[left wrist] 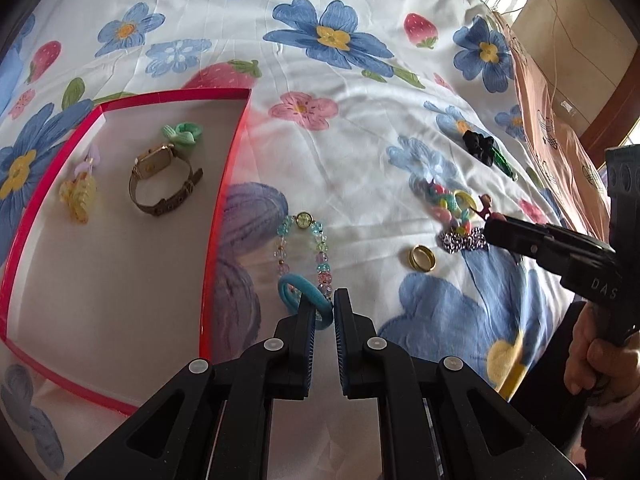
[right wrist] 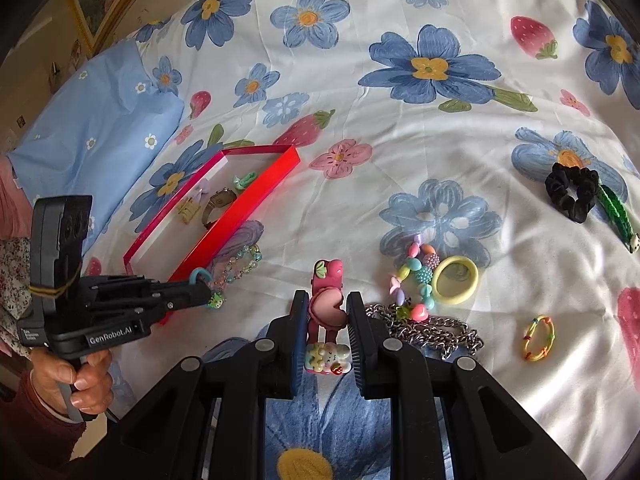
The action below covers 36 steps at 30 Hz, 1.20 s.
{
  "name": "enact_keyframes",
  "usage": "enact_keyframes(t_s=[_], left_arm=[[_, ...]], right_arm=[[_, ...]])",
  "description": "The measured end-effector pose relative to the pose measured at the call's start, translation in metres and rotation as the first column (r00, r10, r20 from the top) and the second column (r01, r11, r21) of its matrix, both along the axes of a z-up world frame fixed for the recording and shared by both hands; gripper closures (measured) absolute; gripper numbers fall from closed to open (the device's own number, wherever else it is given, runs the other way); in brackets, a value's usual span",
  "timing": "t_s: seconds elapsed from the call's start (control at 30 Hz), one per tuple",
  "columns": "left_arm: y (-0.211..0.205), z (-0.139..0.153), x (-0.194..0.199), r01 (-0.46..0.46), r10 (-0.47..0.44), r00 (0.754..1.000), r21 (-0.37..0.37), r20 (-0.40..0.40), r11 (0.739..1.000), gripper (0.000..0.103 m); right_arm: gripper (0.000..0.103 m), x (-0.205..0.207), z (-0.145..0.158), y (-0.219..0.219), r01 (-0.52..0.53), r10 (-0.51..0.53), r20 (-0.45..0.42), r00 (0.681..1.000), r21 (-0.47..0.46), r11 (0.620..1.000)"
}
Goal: Organize jewelry
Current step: 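Release the blue tie into the red box with the left tool while the right releases the pink clip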
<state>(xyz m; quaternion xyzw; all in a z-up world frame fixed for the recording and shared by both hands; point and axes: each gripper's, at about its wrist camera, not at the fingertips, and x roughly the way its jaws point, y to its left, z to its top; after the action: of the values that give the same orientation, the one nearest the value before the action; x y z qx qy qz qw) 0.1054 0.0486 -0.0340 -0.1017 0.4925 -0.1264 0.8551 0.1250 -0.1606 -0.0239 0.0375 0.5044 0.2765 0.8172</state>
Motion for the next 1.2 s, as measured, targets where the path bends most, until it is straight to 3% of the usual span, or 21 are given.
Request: enact_keyframes(t_s=[0.73,1.2], left_arm=[[0.024,0.023,-0.027,-0.035,0.031,0.994,0.039,0.104,0.999,0.101],[0.103,0.040,-0.045,-0.211,0.204,0.968,0.034,0.145,0.977,0.101]], right_arm=[[0.084,-0.005,0.009,0.026,-0.053,0.053,0.002,0.999,0.021,0.998],[0.084,0.006,0.015,0.117,-0.210,0.209,0.017,0.978,0.078,0.975]])
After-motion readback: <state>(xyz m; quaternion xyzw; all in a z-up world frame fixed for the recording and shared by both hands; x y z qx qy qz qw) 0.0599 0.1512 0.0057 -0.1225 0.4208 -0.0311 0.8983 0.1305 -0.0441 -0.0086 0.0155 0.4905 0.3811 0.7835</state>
